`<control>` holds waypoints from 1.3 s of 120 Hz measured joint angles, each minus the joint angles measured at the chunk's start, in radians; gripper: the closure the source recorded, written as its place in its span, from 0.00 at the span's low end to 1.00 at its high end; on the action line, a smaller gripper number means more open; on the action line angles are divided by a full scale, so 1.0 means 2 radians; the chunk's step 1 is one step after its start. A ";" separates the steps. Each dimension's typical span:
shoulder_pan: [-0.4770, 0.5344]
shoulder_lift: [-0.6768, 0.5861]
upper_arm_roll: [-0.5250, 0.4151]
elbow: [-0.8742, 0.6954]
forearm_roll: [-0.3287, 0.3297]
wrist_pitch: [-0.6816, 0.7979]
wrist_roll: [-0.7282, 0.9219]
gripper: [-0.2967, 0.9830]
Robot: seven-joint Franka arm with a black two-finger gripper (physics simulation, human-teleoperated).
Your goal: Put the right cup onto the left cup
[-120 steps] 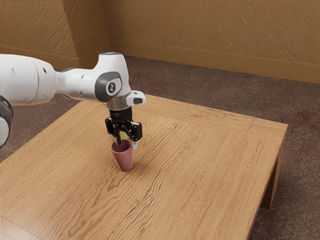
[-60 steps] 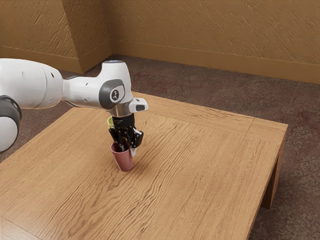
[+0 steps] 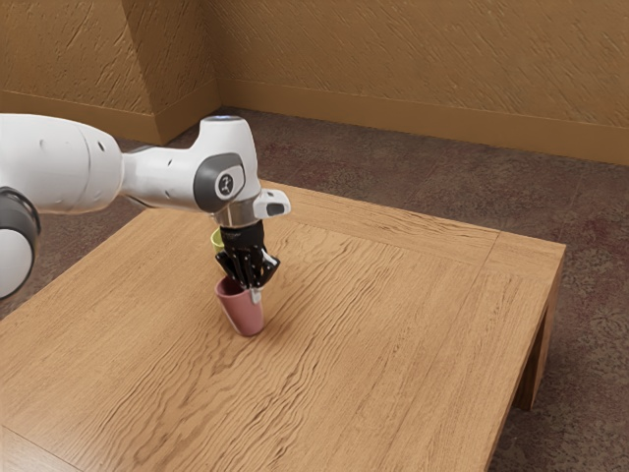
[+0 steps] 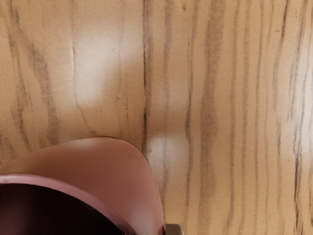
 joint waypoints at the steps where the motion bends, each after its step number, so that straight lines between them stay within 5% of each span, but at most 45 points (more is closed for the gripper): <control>1: 0.000 -0.001 0.000 0.000 0.000 0.000 0.000 0.83; 52: -0.003 -0.014 0.006 0.087 0.030 -0.073 -0.006 0.85; 156: 0.066 0.162 0.003 0.418 0.083 -0.203 0.052 0.85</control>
